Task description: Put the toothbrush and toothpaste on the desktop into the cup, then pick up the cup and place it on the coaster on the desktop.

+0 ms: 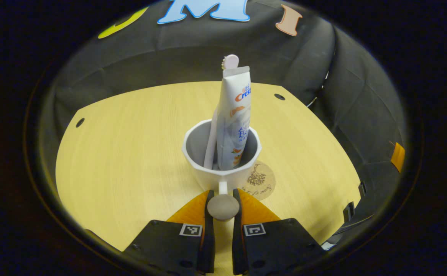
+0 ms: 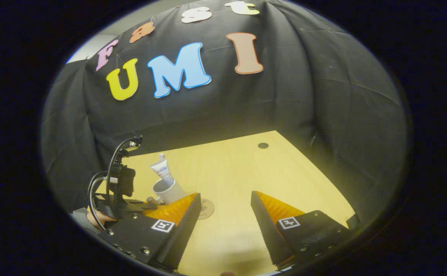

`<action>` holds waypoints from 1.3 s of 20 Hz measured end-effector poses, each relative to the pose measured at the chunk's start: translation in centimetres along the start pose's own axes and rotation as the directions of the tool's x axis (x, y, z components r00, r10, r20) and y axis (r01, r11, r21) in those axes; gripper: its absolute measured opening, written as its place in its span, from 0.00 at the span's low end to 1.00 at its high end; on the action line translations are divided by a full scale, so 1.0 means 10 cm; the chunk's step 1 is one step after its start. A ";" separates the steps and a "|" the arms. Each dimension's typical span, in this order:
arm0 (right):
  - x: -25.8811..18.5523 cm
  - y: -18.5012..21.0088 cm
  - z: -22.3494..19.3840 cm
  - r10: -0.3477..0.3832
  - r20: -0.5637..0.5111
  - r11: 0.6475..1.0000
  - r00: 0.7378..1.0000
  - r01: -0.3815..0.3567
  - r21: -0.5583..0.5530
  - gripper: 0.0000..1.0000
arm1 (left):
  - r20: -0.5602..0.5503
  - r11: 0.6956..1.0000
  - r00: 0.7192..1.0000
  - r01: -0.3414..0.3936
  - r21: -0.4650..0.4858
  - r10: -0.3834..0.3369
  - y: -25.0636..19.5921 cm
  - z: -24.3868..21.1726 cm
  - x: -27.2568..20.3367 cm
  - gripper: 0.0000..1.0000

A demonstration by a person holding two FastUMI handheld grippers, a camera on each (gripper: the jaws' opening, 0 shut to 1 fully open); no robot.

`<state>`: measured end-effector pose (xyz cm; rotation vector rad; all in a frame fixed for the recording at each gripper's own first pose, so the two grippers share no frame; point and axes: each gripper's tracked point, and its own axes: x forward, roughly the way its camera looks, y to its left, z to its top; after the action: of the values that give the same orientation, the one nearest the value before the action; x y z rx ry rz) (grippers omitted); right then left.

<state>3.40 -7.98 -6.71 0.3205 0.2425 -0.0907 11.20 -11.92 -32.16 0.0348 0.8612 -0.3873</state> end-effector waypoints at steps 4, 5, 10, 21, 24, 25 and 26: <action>-0.11 -0.22 -0.03 -0.044 0.003 0.999 0.999 0.044 0.033 0.83 | 0.021 0.997 1.000 -0.009 0.082 0.008 -0.19 0.13 0.07 0.25; -0.12 -0.26 -0.04 -0.050 0.002 0.998 0.999 0.050 0.041 0.83 | 0.021 0.996 1.000 -0.012 0.089 0.010 -0.20 0.14 0.09 0.23; -0.16 -0.40 -0.08 -0.069 -0.002 0.996 0.998 0.069 0.064 0.83 | 0.012 0.999 1.000 -0.011 0.049 0.010 -0.28 0.08 0.14 0.23; -0.14 -0.37 -0.07 -0.025 -0.016 0.998 1.000 0.026 0.057 0.83 | -0.050 0.999 0.999 0.014 0.041 -0.012 -0.50 -0.18 0.20 0.31; -0.13 -0.37 -0.06 -0.016 -0.014 0.998 1.000 0.017 0.058 0.83 | -0.051 0.999 0.998 0.039 0.018 -0.038 -0.58 -0.19 0.17 0.34; -0.15 -0.38 -0.05 -0.013 -0.013 0.998 1.000 0.013 0.058 0.83 | -0.045 0.999 0.998 0.037 0.019 -0.036 -0.59 -0.18 0.16 0.41; -0.15 -0.38 -0.05 -0.009 -0.014 0.998 1.000 0.009 0.057 0.83 | -0.040 0.999 0.999 0.037 0.016 -0.037 -0.58 -0.17 0.14 0.51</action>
<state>1.38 -11.34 -7.94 0.3766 0.2551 -0.1044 8.79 -17.47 -33.57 0.0422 0.8988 -0.4298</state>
